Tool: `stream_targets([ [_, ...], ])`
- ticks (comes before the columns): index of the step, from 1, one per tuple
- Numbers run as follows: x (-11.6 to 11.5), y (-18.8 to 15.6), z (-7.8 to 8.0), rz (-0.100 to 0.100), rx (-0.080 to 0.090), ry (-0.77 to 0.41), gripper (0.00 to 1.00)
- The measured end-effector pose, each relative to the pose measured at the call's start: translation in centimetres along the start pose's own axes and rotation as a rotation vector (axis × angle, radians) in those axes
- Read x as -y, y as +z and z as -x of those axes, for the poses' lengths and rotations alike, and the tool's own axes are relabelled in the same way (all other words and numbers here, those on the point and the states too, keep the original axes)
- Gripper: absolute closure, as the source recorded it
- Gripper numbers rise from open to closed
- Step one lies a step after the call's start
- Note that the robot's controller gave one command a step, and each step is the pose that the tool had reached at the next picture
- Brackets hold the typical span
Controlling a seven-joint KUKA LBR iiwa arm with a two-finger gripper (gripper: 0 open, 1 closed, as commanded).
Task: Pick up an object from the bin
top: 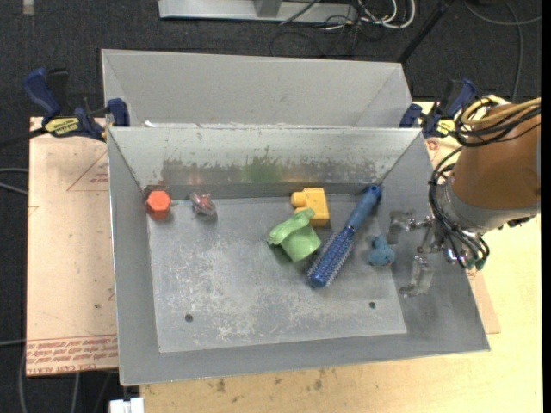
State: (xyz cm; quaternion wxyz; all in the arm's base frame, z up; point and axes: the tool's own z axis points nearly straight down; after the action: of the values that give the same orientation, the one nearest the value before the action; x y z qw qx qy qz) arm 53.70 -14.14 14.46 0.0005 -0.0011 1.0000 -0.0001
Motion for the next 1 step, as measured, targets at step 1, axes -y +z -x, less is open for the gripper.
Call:
stream_targets([
  [1, -3.53, 5.89, 4.86, 0.002, 0.003, -0.233, 0.00],
])
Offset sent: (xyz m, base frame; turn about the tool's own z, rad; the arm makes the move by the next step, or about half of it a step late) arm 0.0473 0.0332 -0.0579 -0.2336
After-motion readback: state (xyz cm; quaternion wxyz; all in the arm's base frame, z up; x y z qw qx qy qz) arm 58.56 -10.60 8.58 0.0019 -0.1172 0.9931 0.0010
